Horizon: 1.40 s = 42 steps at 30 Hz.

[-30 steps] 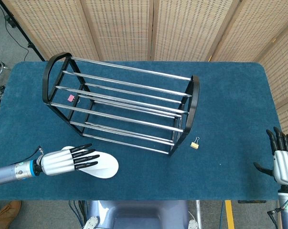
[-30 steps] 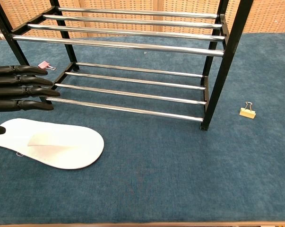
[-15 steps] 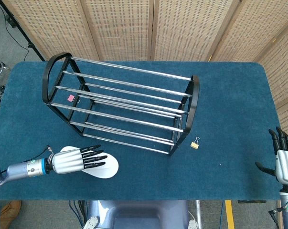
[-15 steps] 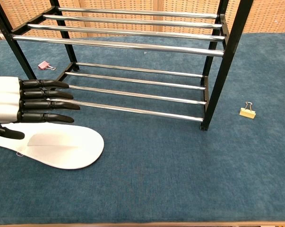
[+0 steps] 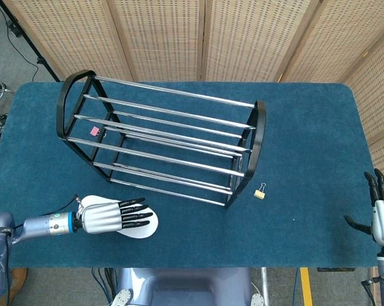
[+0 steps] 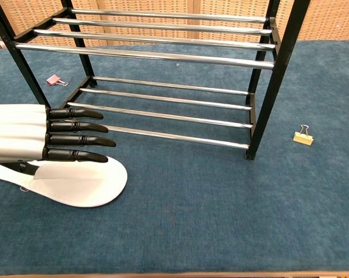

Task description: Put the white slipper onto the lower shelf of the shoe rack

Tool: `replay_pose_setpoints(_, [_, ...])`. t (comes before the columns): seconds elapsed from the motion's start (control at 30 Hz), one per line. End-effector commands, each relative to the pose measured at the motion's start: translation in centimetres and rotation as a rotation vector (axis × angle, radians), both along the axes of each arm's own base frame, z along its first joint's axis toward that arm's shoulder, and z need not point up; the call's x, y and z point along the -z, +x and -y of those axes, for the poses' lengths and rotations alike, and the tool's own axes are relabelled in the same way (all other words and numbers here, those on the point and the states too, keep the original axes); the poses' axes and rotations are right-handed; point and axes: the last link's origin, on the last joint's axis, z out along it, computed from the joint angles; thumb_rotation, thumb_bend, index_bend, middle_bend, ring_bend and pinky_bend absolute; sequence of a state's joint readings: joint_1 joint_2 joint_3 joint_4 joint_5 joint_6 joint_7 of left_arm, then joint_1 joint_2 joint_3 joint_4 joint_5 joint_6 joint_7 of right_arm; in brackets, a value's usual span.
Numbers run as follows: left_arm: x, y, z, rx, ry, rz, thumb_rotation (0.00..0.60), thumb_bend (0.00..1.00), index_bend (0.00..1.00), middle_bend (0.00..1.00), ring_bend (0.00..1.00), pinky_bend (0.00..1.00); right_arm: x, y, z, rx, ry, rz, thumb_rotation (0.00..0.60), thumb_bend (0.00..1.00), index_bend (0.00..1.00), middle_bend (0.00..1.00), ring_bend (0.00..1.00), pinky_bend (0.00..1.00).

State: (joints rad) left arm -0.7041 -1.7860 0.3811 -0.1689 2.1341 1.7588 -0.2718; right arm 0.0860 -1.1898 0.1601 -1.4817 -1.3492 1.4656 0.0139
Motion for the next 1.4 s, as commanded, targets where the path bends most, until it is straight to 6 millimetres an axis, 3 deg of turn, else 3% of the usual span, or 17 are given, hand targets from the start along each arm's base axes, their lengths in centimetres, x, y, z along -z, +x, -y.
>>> replay_pose_setpoints(0.03, [0.4,0.3,0.0,0.019,0.001,-0.004,0.6,0.08,0.0,0.0,0.0,0.06,-0.1,0.0,0.0,0.002,-0.003,0.002,0.6,0.0,0.0,0.0,0.0,0.0])
replay_pose_setpoints(0.23, [0.9,0.6,0.0,0.037,-0.005,-0.013,0.6,0.22,0.01,0.0,0.0,0.08,-0.3,0.0,-0.1,0.002,-0.008,0.005,0.6,0.0,0.0,0.0,0.0,0.0])
replay_pose_setpoints(0.53, [1.1,0.8,0.5,0.061,-0.025,-0.003,0.6,0.39,0.17,0.0,0.03,0.19,-0.5,0.0,-0.2,0.007,-0.005,0.007,0.6,0.0,0.0,0.0,0.0,0.0])
replay_pose_setpoints(0.8, [1.2,0.5,1.1,0.081,-0.054,-0.021,0.6,0.54,0.44,0.23,0.26,0.43,-0.4,-0.1,-0.1,0.011,0.001,0.009,0.6,0.0,0.0,0.0,0.0,0.0])
replay_pose_setpoints(1.07, [1.1,0.3,1.6,0.067,-0.064,0.008,0.6,0.63,0.66,0.44,0.39,0.51,-0.3,0.0,-0.2,0.013,0.002,0.008,0.6,0.0,0.0,0.0,0.0,0.0])
replay_pose_setpoints(1.27, [0.7,0.4,1.7,0.028,-0.056,0.056,0.6,0.7,0.76,0.53,0.46,0.55,-0.2,0.0,-0.1,0.015,0.009,0.009,0.6,0.0,0.0,0.0,0.0,0.0])
replay_pose_setpoints(1.4, [0.5,0.9,1.6,0.01,-0.036,0.117,0.6,0.7,0.78,0.54,0.47,0.56,-0.2,0.0,-0.1,0.015,0.01,0.01,0.6,0.0,0.0,0.0,0.0,0.0])
